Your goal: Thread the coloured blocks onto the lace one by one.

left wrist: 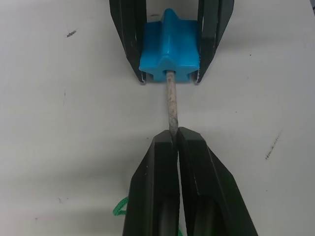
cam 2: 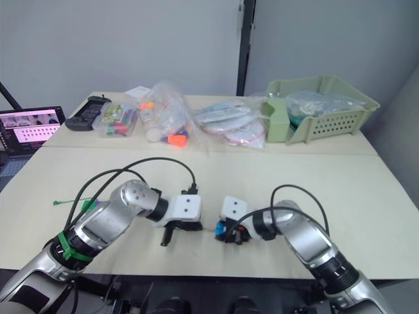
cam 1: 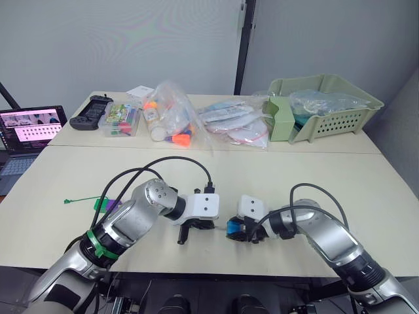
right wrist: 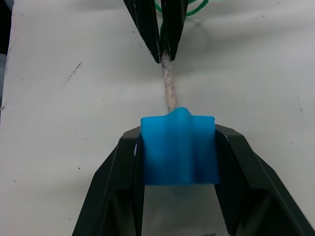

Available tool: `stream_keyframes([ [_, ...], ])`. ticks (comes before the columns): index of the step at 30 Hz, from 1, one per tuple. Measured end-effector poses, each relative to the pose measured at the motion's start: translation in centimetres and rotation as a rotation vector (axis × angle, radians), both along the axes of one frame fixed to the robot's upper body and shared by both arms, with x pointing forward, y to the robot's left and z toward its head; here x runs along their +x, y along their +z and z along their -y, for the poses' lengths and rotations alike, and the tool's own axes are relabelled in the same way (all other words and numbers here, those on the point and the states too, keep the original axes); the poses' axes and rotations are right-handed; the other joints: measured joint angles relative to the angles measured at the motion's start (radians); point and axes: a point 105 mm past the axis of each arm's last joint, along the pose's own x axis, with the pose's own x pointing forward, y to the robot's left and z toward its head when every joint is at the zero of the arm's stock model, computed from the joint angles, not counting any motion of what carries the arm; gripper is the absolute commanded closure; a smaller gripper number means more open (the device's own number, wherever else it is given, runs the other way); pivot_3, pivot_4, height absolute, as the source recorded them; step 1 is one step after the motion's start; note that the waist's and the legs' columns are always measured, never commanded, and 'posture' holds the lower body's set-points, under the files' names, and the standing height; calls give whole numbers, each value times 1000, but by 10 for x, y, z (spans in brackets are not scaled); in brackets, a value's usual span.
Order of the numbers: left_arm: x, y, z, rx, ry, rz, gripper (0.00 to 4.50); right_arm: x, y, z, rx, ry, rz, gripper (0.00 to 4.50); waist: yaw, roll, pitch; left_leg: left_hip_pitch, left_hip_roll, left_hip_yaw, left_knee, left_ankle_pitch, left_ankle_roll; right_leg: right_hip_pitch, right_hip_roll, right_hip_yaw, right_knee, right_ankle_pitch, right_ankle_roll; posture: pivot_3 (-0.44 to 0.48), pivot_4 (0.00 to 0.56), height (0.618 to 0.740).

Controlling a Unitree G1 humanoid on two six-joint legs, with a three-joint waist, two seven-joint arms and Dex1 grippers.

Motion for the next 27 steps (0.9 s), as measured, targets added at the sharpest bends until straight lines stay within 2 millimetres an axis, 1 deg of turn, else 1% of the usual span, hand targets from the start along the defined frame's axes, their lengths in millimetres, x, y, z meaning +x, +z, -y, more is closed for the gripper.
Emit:
stream_keyframes([
  [11, 1, -6, 25, -78, -22, -25, 4500, 0, 1, 0, -6, -17, -4, 3124, 1, 0, 0, 0, 0, 0, 0, 0, 0, 0, 0, 0, 0, 0, 0, 0, 150, 740],
  [16, 3, -8, 27, -93, -34, -20, 4500, 0, 1, 2, -15, -32, -3, 3124, 0, 0, 0, 0, 0, 0, 0, 0, 0, 0, 0, 0, 0, 0, 0, 0, 150, 740],
  [21, 8, -10, 34, -195, -14, -46, 4500, 4, 4, 7, -9, -75, 4, 3124, 2, 0, 0, 0, 0, -1, 1, 0, 0, 0, -1, 0, 0, 0, 0, 0, 150, 740],
  [24, 7, -16, 35, -255, -12, -71, 4500, 1, 2, 9, -13, -84, -4, 3124, 1, 0, 0, 0, 0, -1, 1, 0, 0, 0, -1, 0, 1, 0, 0, 0, 150, 740],
  [27, 6, -17, 35, -277, -22, -71, 4500, -1, 3, 11, -17, -89, -3, 3124, 2, 0, 0, 0, 0, -1, 1, 0, 0, 0, -1, 0, 0, 0, 0, 0, 150, 740],
])
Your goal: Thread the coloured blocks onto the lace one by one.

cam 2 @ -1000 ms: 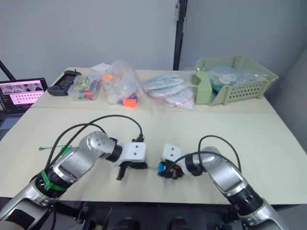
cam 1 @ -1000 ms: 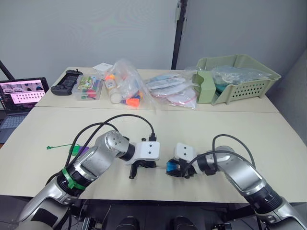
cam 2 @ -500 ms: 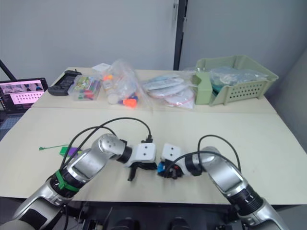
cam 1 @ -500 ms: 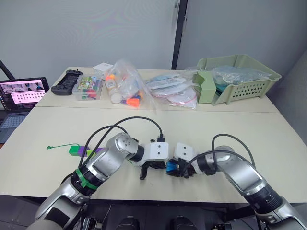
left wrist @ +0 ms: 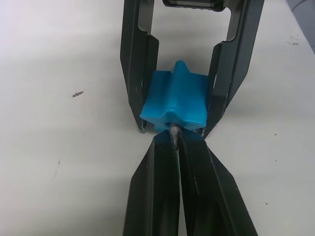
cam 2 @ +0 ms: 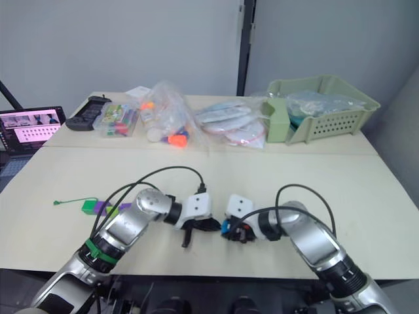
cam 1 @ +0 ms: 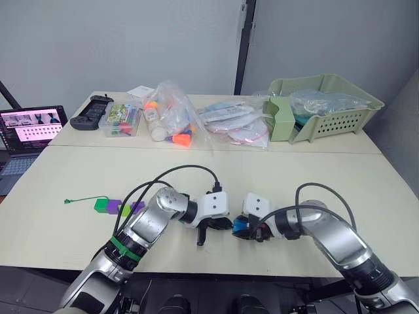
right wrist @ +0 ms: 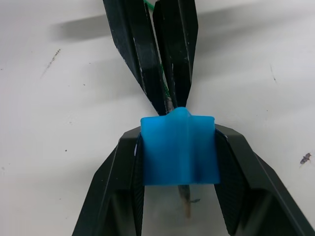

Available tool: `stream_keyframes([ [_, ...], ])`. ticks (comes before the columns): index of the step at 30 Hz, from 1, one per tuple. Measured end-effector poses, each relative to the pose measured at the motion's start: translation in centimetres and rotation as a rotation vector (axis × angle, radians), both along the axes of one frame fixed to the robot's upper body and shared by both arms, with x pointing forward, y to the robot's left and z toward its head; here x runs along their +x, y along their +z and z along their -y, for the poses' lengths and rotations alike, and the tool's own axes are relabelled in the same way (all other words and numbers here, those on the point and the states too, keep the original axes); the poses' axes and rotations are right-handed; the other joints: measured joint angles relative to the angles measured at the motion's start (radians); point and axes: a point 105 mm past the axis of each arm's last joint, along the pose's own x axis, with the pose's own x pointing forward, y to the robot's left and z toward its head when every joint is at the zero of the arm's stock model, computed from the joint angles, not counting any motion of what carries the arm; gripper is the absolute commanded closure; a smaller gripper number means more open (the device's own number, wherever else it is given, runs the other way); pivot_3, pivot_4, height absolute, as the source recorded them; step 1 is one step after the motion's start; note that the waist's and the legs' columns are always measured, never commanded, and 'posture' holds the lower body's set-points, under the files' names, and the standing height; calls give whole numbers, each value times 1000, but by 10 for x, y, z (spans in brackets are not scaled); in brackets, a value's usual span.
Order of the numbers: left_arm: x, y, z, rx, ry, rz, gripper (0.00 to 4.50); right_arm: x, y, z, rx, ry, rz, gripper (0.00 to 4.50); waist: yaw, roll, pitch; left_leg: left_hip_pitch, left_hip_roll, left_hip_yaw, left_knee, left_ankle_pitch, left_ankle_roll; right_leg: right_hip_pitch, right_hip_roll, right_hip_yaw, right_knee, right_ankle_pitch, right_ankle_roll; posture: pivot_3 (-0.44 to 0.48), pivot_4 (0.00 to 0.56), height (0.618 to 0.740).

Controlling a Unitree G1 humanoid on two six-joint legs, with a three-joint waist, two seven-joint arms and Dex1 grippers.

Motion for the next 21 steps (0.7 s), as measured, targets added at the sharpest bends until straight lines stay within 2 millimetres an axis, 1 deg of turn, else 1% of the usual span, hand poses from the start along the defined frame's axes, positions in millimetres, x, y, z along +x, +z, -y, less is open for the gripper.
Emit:
stream_keyframes([
  [2, -1, 0, -2, -11, 0, -8, 3797, -2, 0, 1, -5, -2, -2, 3124, 0, 0, 0, 0, 0, 0, 0, 0, 0, 0, 0, 0, 0, 0, 0, 0, 150, 740],
  [6, 1, 7, -17, -27, 9, -12, 2566, -9, 3, -6, 28, 33, -10, 3124, -2, 0, 0, 0, 0, 0, 0, 0, 0, 0, 0, 0, 0, 0, 0, 0, 150, 740],
  [8, 1, 16, -28, -28, -7, 10, 2566, -13, 0, -6, 34, 38, -27, 3124, -2, 0, 0, 0, 1, 0, 0, 0, 0, 0, 0, 0, 0, 0, 0, 0, 150, 740],
  [10, 1, 20, -36, -33, -5, 12, 2566, -13, -1, -6, 32, 38, -31, 3124, -2, 0, 0, 0, 1, 0, 0, 0, 0, 0, 0, 0, 0, 0, 0, 0, 150, 740],
  [12, 0, 21, -41, -34, -14, 5, 2566, -13, -1, -6, 32, 38, -31, 3124, -1, 0, 0, 0, 0, 0, 0, 0, 0, 0, 0, 0, 0, 0, 0, 0, 150, 740],
  [15, -3, 15, -53, -6, -26, -2, 2566, -14, -1, -6, 32, 38, -32, 3124, -1, 0, 0, 0, 0, 0, 0, 0, 0, 0, 0, 0, 0, 0, 0, 0, 150, 740],
  [18, -1, 11, -56, -5, -28, 4, 2566, -14, -2, -7, 31, 41, -33, 3124, 1, 0, 0, 0, 0, 0, 0, 0, 0, 0, 0, 0, -1, 0, 0, 0, 150, 740],
  [21, 1, 5, -52, -5, -34, 18, 2566, -14, -2, -7, 31, 41, -33, 3124, 1, 0, 0, 0, 0, 0, 0, 0, 0, 0, 0, 0, -1, 0, 0, 0, 150, 740],
])
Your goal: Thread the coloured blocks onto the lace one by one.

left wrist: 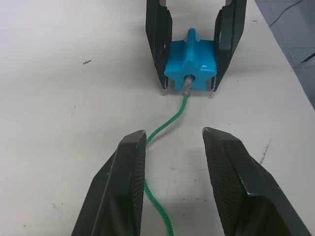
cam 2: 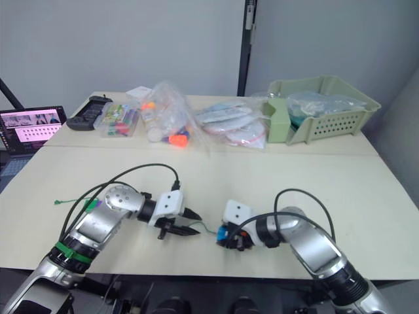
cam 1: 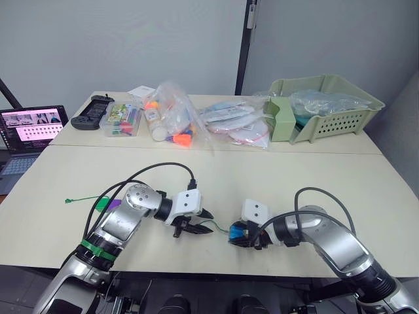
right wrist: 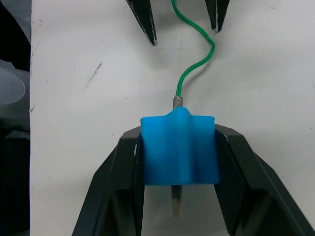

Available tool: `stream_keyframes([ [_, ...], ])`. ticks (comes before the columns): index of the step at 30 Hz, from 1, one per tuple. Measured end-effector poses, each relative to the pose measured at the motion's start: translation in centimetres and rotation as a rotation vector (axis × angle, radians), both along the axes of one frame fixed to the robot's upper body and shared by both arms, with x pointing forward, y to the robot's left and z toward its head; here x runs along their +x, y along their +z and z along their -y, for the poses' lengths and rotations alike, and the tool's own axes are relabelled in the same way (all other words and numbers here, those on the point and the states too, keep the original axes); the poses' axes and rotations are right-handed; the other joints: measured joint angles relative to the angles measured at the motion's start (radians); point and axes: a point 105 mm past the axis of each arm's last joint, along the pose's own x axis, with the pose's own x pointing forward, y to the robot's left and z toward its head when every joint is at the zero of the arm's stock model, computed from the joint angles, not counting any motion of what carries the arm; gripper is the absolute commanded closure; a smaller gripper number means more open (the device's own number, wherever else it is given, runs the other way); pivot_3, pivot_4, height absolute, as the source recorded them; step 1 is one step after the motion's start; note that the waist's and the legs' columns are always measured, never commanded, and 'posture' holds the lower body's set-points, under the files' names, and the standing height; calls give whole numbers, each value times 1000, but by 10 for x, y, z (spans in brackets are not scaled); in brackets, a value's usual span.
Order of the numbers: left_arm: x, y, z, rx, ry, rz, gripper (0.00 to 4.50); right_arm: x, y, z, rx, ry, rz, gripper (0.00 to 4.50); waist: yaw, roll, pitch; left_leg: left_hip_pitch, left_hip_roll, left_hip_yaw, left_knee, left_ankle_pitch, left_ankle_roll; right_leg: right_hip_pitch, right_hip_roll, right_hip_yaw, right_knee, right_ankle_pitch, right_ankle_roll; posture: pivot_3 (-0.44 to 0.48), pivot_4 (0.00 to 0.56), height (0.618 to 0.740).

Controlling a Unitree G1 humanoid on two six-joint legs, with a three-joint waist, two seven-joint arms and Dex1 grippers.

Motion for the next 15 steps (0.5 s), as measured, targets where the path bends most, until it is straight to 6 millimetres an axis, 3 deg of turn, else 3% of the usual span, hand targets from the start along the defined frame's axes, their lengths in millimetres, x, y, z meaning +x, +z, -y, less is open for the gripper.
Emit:
stream_keyframes([
  [2, 1, -4, 3, -7, -1, 1, 2823, 0, 0, 0, -2, 0, 0, 3124, -1, 0, 0, 0, 0, 0, 0, 0, 0, 0, 0, 0, 0, 0, 0, 0, 150, 740],
  [7, 2, -14, 5, 9, -7, 3, 4438, 0, 0, 1, -4, 1, 1, 3124, -2, 0, 0, 0, 0, 0, 0, 0, 0, 0, 0, 0, 0, 0, 0, 0, 150, 740],
  [15, 0, -15, 6, 3, -14, 7, 4476, -2, 1, 0, 4, 5, -10, 3124, -1, 0, 0, 0, 0, 0, 0, 0, 0, 0, 0, 0, 0, 0, 0, 0, 150, 740],
])
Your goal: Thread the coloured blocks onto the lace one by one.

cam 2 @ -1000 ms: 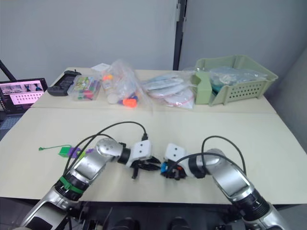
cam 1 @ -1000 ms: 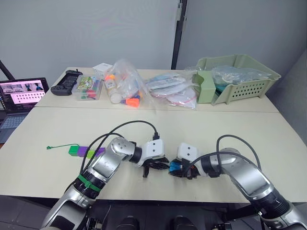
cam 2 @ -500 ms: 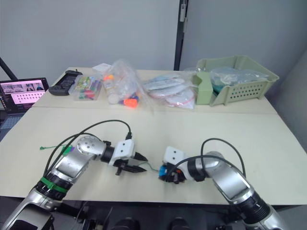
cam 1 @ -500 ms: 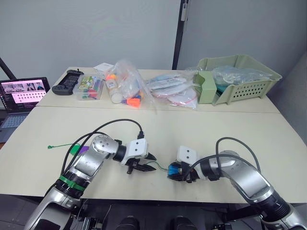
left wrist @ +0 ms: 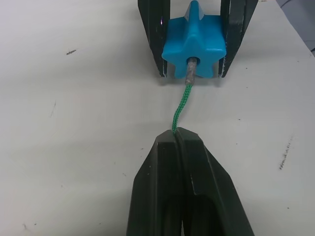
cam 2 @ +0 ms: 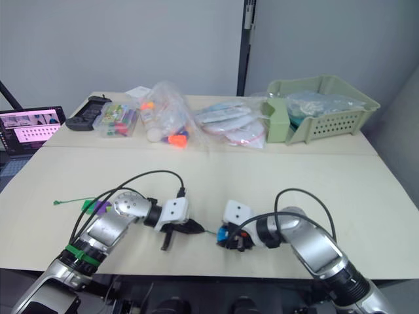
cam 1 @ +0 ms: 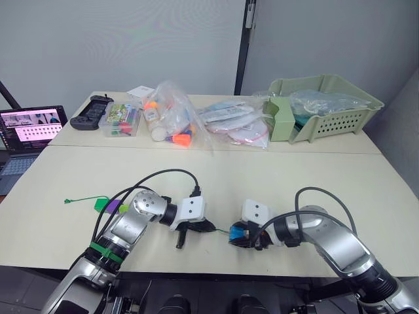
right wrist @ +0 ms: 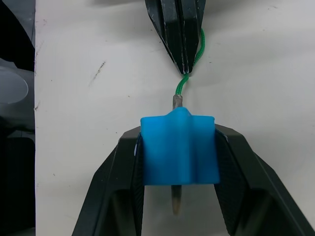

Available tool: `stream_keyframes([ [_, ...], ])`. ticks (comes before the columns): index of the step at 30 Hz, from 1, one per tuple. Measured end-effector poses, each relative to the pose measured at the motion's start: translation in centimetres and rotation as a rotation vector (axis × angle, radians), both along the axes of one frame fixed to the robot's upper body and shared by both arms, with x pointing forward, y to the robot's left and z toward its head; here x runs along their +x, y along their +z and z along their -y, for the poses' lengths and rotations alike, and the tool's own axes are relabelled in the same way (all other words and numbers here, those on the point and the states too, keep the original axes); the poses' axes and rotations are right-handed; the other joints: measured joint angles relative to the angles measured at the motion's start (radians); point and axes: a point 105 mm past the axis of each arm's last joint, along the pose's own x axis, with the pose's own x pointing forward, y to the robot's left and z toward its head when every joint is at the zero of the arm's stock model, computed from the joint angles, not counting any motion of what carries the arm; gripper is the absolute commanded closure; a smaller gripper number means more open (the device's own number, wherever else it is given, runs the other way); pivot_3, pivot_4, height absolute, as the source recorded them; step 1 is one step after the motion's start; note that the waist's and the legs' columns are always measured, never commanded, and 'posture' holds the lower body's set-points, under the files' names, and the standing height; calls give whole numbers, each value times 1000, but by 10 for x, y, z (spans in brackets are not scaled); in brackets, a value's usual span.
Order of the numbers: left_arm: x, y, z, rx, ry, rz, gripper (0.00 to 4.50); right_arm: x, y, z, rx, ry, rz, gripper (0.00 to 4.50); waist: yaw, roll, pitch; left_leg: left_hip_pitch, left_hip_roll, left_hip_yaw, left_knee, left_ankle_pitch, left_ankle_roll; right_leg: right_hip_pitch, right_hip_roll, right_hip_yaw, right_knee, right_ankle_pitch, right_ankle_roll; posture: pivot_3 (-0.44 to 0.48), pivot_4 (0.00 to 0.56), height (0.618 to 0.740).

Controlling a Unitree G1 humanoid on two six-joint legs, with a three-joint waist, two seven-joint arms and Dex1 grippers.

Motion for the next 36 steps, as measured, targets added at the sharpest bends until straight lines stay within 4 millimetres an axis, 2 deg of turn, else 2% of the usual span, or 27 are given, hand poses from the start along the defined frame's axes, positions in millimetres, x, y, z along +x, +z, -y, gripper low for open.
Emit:
stream_keyframes([
  [8, -3, 4, 12, -33, -14, -2, 4476, -1, 0, -1, 5, 2, -4, 3124, -1, 0, 0, 0, 0, 0, 0, 0, 0, 0, 0, 0, 0, 0, 0, 0, 150, 740],
  [13, -8, 4, 28, -35, -58, -19, 4476, -1, -1, -1, 2, 0, -7, 3124, 2, 0, 0, 0, 0, 0, 0, 0, 0, 0, 0, 0, 0, 0, 0, 0, 150, 740],
  [20, -4, 4, 38, -7, -40, -19, 4476, 1, -2, 1, -8, -14, -3, 3124, -1, 0, 0, 0, 0, 0, 0, 0, 0, 0, 0, 0, 0, 0, 0, 0, 150, 740],
  [23, -3, 4, 33, -6, -19, -43, 3668, 0, -2, -1, -3, -11, -5, 3124, -1, 0, 0, 0, 0, 0, 0, 0, 0, 0, 1, 0, 0, 0, 0, 0, 150, 740],
  [28, -3, 12, 27, -17, -15, -44, 2047, -1, -2, -4, 11, 1, -11, 3124, -1, 0, 0, 0, 0, 0, 0, 0, 0, 0, 0, 0, 0, 0, 0, 0, 150, 740],
  [30, -6, 15, 23, -10, -28, -32, 1281, -1, -2, -6, 18, 3, -10, 2015, -1, 0, 0, 0, 0, 0, 0, 0, 0, 0, 0, 0, 0, 0, 0, 0, 150, 740],
  [31, -7, 16, 23, -7, -37, -28, 1049, -1, -1, -6, 19, 3, -9, 1822, 0, 0, 0, 0, 0, 0, 0, 0, 0, 0, 0, 0, 0, 0, 0, 0, 150, 740],
  [36, -11, 20, 22, 7, -57, -28, 1008, 0, -1, -3, 24, -14, 0, 71, 1, 0, 0, 0, 0, 0, 0, 0, 0, 0, 0, 0, 0, 0, 0, 0, 150, 740],
])
